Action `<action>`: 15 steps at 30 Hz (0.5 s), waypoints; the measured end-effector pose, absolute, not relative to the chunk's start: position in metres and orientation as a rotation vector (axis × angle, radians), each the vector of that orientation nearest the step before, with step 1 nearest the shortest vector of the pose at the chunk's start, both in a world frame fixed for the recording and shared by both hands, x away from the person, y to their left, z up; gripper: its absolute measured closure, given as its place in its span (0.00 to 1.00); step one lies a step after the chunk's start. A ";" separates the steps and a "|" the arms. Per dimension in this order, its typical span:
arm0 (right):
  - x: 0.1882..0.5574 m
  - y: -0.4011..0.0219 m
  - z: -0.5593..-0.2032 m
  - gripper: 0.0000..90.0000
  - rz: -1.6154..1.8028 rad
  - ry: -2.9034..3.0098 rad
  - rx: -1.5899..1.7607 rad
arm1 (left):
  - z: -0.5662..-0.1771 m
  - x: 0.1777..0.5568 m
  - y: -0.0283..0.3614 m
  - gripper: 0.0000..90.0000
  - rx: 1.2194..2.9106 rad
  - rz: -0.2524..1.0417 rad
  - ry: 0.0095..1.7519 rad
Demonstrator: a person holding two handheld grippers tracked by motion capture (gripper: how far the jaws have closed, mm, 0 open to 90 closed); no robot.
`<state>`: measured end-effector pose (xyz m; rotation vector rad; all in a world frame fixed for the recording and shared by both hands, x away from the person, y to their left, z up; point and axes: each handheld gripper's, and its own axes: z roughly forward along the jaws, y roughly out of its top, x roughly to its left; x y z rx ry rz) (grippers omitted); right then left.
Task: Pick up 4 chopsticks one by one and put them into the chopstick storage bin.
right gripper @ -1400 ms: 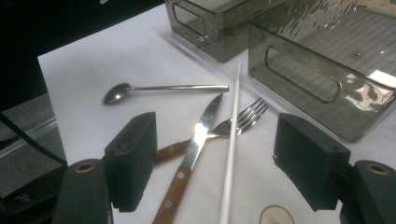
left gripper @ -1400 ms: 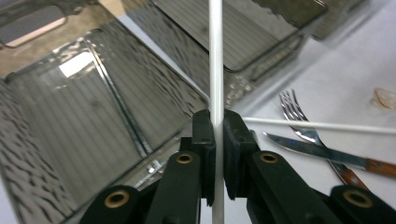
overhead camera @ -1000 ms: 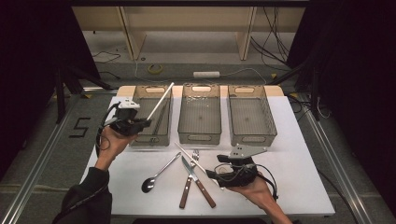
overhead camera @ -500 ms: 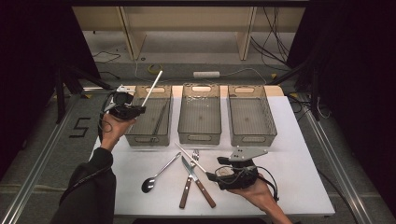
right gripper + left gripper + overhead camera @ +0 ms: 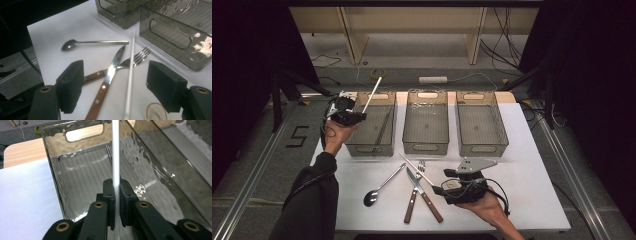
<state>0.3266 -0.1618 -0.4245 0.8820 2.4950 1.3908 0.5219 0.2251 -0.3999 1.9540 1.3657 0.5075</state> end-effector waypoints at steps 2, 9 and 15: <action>0.326 -0.161 -0.424 0.35 1.392 2.492 0.879 | -0.403 0.523 0.223 0.93 1.965 0.504 1.366; 0.326 -0.162 -0.424 0.35 1.393 2.493 0.872 | -0.416 0.527 0.219 0.93 1.989 0.505 1.389; 0.326 -0.161 -0.424 0.35 1.389 2.497 0.871 | -0.421 0.527 0.217 0.88 1.973 0.513 1.409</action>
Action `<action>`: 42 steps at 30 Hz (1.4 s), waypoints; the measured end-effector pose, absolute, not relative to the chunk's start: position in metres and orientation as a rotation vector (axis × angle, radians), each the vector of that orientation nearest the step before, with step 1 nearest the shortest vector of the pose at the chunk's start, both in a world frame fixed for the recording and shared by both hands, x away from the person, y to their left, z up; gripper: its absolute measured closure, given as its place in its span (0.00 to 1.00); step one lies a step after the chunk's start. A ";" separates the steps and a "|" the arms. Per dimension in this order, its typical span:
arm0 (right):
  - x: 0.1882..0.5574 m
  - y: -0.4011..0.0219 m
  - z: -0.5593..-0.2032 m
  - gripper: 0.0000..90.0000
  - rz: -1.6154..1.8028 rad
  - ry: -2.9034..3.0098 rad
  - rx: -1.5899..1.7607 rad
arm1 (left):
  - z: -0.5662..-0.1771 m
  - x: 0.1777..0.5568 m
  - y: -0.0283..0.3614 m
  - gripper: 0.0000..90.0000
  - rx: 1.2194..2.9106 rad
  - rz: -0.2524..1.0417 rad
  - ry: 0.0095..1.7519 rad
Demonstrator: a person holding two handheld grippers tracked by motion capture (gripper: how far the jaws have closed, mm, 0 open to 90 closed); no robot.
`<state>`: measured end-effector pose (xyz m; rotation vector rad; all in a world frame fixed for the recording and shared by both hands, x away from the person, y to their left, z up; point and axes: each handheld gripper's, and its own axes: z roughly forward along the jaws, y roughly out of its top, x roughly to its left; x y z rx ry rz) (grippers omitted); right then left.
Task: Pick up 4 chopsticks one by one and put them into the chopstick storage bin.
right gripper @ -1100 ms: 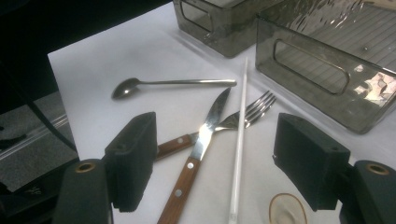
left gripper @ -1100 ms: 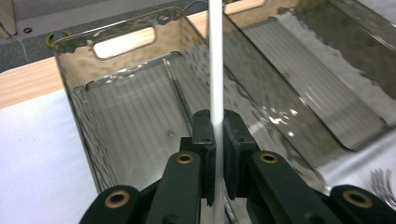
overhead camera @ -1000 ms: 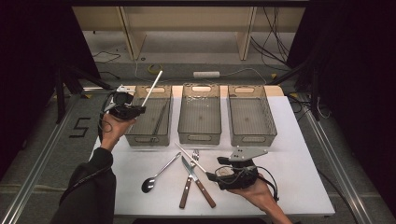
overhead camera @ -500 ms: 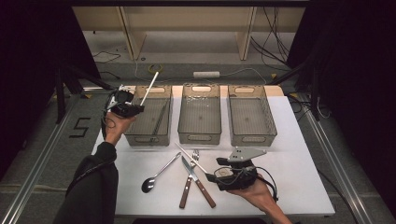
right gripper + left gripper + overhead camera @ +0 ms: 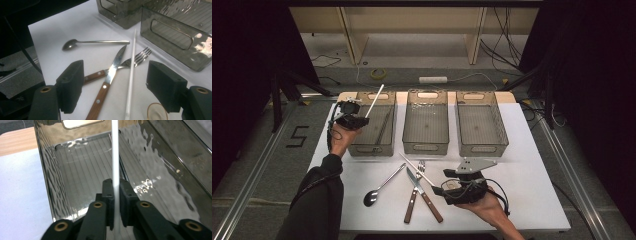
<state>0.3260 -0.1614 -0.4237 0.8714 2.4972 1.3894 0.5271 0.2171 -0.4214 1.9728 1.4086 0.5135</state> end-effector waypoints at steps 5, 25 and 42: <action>0.326 -0.161 -0.423 0.35 1.385 2.496 0.871 | -0.418 0.523 0.214 0.72 1.962 0.473 1.390; 0.339 -0.148 -0.424 0.45 1.150 2.574 0.893 | -0.384 0.445 0.200 0.31 1.923 0.347 1.162; 0.368 -0.122 -0.440 0.61 0.843 2.758 0.944 | -0.388 0.401 0.186 0.23 1.949 0.331 1.045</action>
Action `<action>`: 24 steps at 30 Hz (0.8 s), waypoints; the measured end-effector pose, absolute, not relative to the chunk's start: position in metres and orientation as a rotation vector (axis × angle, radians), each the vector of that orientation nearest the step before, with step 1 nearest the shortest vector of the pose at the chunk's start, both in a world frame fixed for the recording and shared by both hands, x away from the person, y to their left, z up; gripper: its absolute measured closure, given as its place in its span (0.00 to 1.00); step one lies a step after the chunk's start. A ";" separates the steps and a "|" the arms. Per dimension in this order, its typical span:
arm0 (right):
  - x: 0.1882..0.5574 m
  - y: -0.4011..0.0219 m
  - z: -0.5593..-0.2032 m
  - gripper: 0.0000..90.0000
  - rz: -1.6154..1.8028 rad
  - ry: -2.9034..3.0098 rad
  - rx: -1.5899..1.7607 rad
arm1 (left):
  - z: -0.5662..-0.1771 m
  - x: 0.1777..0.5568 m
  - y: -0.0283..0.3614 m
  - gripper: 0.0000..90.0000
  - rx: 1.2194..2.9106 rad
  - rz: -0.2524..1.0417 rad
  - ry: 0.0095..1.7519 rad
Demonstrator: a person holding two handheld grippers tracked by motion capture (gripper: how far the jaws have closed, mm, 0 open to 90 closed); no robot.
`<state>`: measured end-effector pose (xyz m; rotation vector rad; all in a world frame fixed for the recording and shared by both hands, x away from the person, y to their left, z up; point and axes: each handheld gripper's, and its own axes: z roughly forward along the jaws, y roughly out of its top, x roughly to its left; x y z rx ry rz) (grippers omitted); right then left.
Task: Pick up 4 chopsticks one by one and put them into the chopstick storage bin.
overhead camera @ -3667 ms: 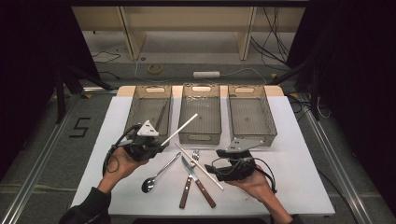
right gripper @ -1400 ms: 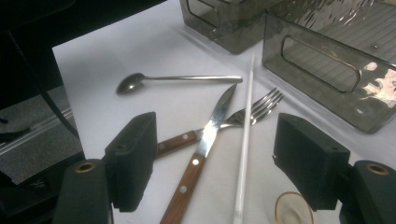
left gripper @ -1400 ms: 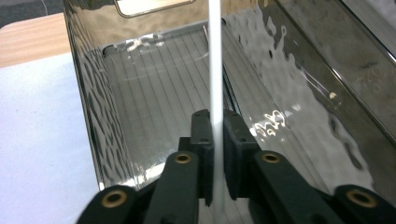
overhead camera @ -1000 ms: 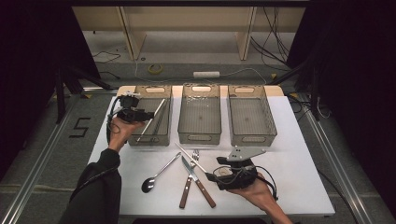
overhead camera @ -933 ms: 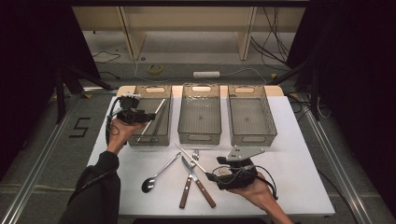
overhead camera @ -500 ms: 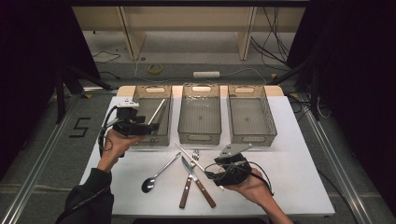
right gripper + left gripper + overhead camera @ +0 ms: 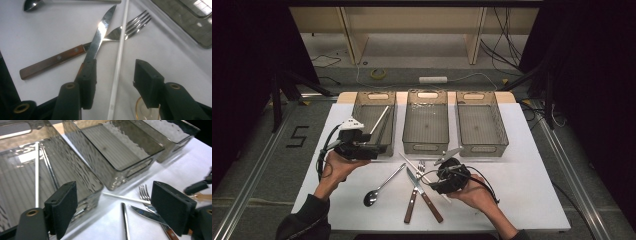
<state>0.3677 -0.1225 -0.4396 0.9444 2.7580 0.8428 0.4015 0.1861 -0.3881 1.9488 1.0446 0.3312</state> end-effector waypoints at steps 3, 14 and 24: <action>0.371 -0.118 -0.442 0.64 0.797 2.780 0.947 | -0.390 0.395 0.184 0.21 1.952 0.326 1.017; 0.378 -0.106 -0.452 0.74 0.671 2.842 0.939 | -0.405 0.373 0.178 0.20 1.970 0.331 0.985; 0.381 -0.104 -0.458 0.82 0.611 2.855 0.933 | -0.415 0.357 0.175 0.20 1.968 0.307 0.965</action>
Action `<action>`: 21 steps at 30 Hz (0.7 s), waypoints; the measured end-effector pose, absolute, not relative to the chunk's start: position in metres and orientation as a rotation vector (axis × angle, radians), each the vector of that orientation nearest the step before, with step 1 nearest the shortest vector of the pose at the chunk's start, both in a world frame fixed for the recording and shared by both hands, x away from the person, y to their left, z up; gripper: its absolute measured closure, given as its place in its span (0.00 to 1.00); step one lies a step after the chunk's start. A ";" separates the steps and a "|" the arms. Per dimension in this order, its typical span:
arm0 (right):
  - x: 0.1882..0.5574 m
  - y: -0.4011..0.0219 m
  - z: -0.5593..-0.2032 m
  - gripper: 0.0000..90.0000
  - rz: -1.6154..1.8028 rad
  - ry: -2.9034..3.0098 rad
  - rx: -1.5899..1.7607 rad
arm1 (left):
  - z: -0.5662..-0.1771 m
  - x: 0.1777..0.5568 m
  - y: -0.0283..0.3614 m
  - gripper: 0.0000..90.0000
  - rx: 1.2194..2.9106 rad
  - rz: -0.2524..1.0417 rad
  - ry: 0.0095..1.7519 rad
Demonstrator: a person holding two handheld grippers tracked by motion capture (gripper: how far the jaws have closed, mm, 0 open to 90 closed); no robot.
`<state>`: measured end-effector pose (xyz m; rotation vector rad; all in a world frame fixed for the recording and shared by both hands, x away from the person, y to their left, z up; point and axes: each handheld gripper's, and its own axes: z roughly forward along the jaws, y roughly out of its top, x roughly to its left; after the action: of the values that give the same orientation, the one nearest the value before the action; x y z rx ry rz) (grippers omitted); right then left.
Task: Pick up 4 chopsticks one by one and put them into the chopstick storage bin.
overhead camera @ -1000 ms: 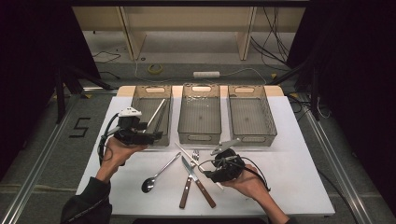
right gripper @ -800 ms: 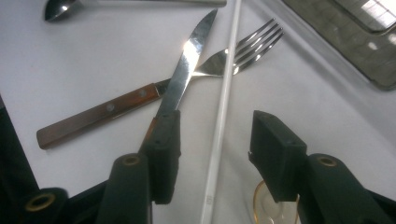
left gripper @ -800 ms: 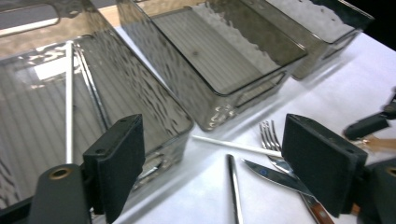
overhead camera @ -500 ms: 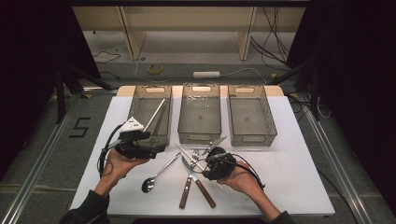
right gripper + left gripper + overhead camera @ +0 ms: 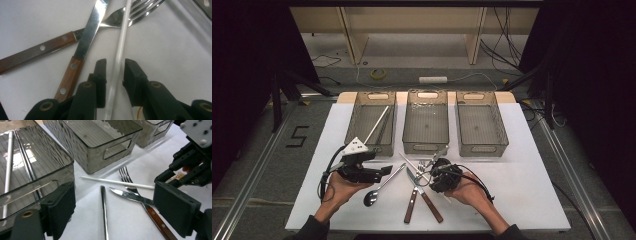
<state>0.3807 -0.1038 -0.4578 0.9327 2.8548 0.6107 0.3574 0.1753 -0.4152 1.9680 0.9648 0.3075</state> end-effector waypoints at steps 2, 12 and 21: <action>0.381 -0.103 -0.459 0.83 0.601 2.852 0.929 | -0.417 0.354 0.174 0.20 1.958 0.307 0.962; 0.381 -0.098 -0.464 0.90 0.556 2.850 0.915 | -0.426 0.340 0.170 0.20 1.993 0.306 0.932; 0.383 -0.098 -0.464 0.91 0.548 2.850 0.936 | -0.427 0.338 0.170 0.20 2.002 0.312 0.927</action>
<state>0.3828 -0.0981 -0.4642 0.9363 2.8499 0.5484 0.3376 0.1697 -0.4265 2.0024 0.9266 0.3116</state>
